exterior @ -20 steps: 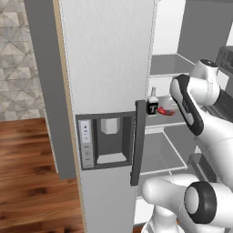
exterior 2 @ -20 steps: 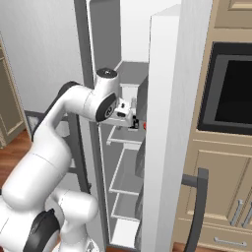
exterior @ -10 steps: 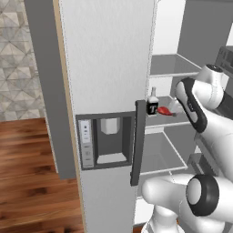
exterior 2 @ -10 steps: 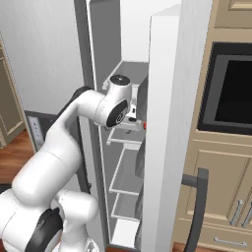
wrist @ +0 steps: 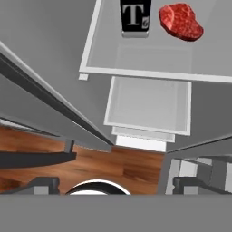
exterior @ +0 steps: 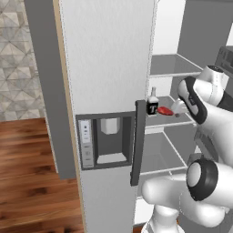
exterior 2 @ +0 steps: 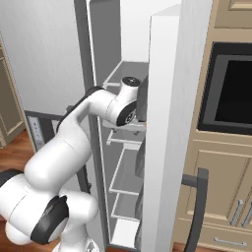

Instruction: Pick steak from the fridge and place it on the plate on the counter.

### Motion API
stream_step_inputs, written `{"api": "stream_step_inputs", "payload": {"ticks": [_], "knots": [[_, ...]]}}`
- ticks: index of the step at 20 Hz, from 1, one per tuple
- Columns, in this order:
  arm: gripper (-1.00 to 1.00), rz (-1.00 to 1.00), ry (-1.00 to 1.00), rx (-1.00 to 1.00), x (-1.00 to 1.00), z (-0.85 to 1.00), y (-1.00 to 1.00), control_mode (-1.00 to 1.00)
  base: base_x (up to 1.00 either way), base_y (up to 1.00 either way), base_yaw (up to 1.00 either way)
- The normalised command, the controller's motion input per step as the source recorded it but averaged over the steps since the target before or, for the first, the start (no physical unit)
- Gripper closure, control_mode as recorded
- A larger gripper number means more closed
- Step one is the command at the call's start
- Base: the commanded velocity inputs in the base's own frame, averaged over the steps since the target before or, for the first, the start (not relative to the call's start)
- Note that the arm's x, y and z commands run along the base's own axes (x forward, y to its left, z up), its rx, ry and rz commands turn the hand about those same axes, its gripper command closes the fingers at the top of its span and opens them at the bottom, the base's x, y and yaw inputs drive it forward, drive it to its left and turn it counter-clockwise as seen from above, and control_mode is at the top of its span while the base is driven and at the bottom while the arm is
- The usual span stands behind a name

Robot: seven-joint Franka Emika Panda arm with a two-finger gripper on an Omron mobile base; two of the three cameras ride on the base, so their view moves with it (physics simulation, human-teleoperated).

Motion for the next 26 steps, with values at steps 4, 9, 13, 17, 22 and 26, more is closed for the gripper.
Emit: {"api": "stream_step_inputs", "payload": {"ticks": [4, 9, 13, 17, 22, 26], "knots": [[-1.00, 0.03, 0.07, 0.00, 0.19, -0.09, -0.14, -1.00, 0.00, 0.00, 0.00], [-1.00, 0.02, 0.10, 0.00, 0.15, 0.00, -0.06, -1.00, 0.00, 0.00, 0.00], [-1.00, 0.01, 0.06, 0.00, 0.15, -0.08, -0.02, -1.00, 0.00, 0.00, 0.00], [-1.00, 0.01, 0.01, 0.00, 0.15, -0.19, 0.00, -1.00, 0.00, 0.00, 0.00], [-1.00, 0.02, 0.00, 0.00, 0.09, -0.26, 0.00, -1.00, 0.00, 0.00, 0.00], [-1.00, 0.03, 0.00, 0.00, 0.06, -0.23, 0.00, -1.00, 0.00, 0.00, 0.00]]}}
